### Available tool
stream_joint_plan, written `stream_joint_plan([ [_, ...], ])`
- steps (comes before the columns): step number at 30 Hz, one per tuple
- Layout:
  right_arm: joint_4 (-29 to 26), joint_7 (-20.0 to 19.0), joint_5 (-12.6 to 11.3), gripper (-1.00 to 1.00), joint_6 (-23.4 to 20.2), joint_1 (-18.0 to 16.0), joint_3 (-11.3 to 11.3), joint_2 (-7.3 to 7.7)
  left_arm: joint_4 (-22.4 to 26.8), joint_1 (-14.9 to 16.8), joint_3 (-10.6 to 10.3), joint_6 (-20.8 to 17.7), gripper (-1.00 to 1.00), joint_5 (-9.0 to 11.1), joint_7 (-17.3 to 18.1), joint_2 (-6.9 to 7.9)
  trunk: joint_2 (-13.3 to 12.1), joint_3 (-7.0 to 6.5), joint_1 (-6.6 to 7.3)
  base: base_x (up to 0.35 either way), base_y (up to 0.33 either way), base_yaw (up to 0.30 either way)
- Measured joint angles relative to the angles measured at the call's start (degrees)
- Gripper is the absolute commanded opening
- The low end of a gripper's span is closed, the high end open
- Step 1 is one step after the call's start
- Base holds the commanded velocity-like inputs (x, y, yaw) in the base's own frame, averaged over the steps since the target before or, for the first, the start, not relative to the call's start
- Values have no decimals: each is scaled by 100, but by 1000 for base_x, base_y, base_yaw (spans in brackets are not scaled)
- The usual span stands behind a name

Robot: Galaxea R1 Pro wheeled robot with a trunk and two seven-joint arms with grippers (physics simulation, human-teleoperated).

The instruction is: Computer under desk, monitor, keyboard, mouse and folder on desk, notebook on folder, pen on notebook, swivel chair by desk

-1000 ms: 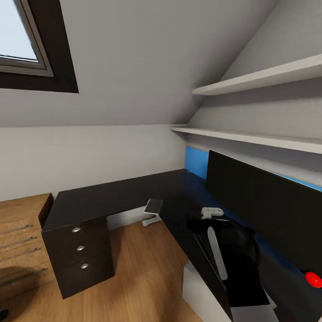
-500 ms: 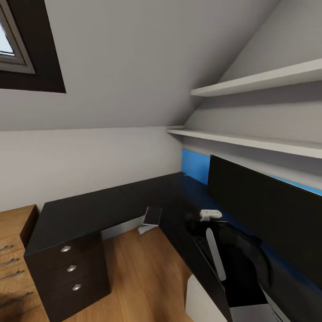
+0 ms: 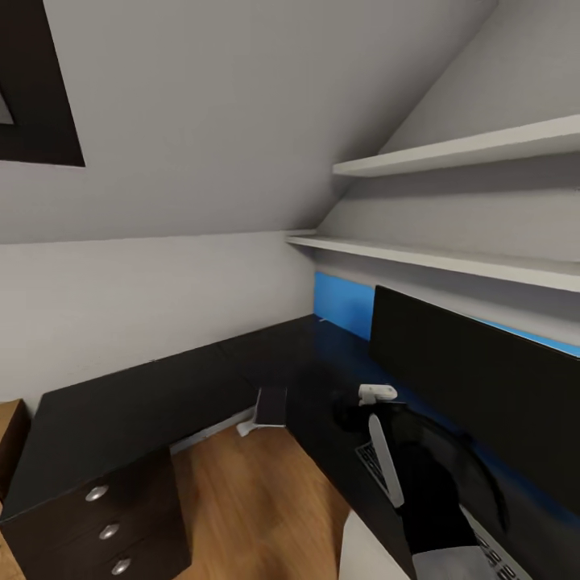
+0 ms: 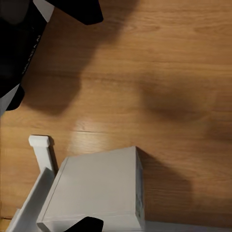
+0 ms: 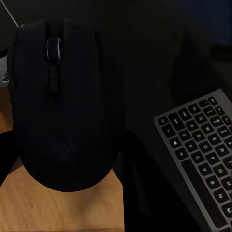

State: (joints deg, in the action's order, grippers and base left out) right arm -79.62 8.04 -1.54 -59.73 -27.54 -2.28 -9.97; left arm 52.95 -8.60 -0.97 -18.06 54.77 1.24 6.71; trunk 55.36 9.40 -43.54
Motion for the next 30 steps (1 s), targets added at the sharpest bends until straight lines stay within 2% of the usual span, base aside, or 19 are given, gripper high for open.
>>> stream_joint_plan([
  [4,209,6,-4,-100,74,0,4,0,-7,0,0,-1,100,0,0,0,-161,-72,88,149,287,-295],
  [10,779,10,-47,-100,563,-13,5,0,-10,0,0,-1,100,1,0,0,-402,-180,219,114,294,-297],
  [14,1087,231,-390,-100,956,-22,5,-1,-8,0,-5,5,100,1,-11,0,-403,-181,219,46,252,-297],
  [15,1195,522,-657,-100,1205,-22,5,-1,-3,0,-13,29,100,-2,-35,-1,-403,-181,219,21,136,-297],
  [17,1326,873,-1008,-100,1547,-22,-2,-2,1,0,-16,51,100,-16,-57,0,-403,-181,219,14,89,-297],
  [18,1480,1196,-1368,-100,1931,-24,-13,-2,7,-3,-14,71,100,-41,-72,0,-403,-181,218,9,56,-297],
  [20,1650,1479,-1691,-100,2335,-25,-29,-3,-2,-6,-13,86,100,-78,-89,4,-403,-181,218,4,28,-297],
  [21,2076,1868,-2127,-100,3168,-31,-55,-3,-62,-20,-7,134,100,-381,-110,22,-404,-180,218,1,7,-277],
  [24,2246,2004,-2282,-100,3484,-36,-68,-3,-106,-50,-7,281,100,-609,-98,2,-403,-181,218,1,4,-155],
  [26,2267,2023,-2302,-100,3525,-36,-70,-3,-105,-82,-4,349,100,-639,-73,1,-403,-181,218,0,2,-65],
  [29,2291,2049,-2326,-100,3570,-37,-72,-3,-75,-336,-7,666,100,-664,-36,-6,-403,-180,218,0,1,-26],
  [30,2297,2056,-2339,-100,3583,-37,-72,-3,-66,-523,-6,907,100,-669,-46,-25,-403,-179,219,0,0,-4],
])
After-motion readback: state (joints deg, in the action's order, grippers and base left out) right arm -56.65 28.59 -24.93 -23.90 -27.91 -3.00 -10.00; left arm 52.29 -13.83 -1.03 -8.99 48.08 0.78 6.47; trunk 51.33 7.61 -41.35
